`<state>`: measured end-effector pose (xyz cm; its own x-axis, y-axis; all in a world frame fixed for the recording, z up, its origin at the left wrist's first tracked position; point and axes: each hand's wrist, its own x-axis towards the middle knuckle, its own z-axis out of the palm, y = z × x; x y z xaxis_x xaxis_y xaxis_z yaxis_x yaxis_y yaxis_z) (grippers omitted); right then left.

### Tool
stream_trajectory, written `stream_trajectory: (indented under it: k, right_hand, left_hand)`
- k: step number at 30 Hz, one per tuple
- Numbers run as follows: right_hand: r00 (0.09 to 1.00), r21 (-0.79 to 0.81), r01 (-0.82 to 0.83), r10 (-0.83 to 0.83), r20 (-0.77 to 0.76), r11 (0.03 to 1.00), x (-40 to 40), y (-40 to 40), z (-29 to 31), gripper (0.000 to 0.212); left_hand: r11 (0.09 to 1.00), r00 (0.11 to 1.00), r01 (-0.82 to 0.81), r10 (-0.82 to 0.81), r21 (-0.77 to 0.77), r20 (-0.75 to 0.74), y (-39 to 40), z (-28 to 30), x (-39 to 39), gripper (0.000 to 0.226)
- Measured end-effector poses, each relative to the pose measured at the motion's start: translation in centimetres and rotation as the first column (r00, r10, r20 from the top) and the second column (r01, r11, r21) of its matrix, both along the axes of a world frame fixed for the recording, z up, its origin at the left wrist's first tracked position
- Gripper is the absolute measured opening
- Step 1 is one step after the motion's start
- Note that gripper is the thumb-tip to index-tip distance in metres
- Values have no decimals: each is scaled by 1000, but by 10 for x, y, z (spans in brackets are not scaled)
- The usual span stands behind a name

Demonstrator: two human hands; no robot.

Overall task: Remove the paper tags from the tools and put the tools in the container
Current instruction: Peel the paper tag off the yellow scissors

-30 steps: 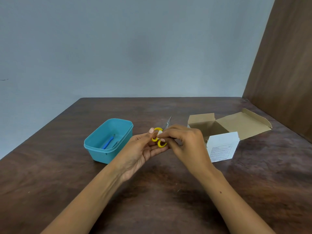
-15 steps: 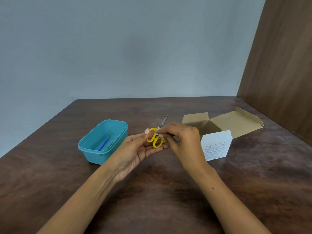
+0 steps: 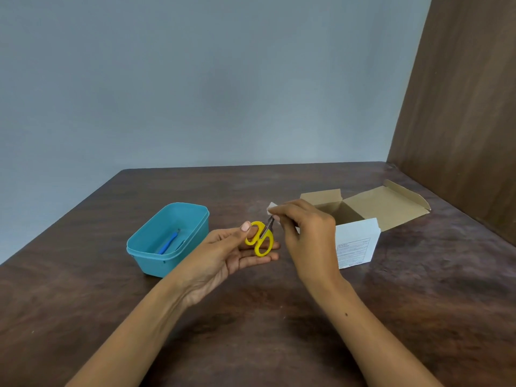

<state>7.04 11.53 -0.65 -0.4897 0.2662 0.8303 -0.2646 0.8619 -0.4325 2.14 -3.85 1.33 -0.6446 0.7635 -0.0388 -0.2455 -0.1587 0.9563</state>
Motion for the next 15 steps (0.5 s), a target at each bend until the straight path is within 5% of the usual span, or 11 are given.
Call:
stream_trajectory:
  k: [9, 15]
  right_hand:
    - [994, -80, 80, -86, -74, 994, -1, 6, 8, 20]
    - [999, -56, -31, 29, -45, 998, -1, 2, 4, 20]
  left_hand:
    - [999, 999, 48, -48, 24, 17, -3, 3, 0, 43]
    - [999, 1000, 1, -3, 51, 27, -3, 3, 0, 42]
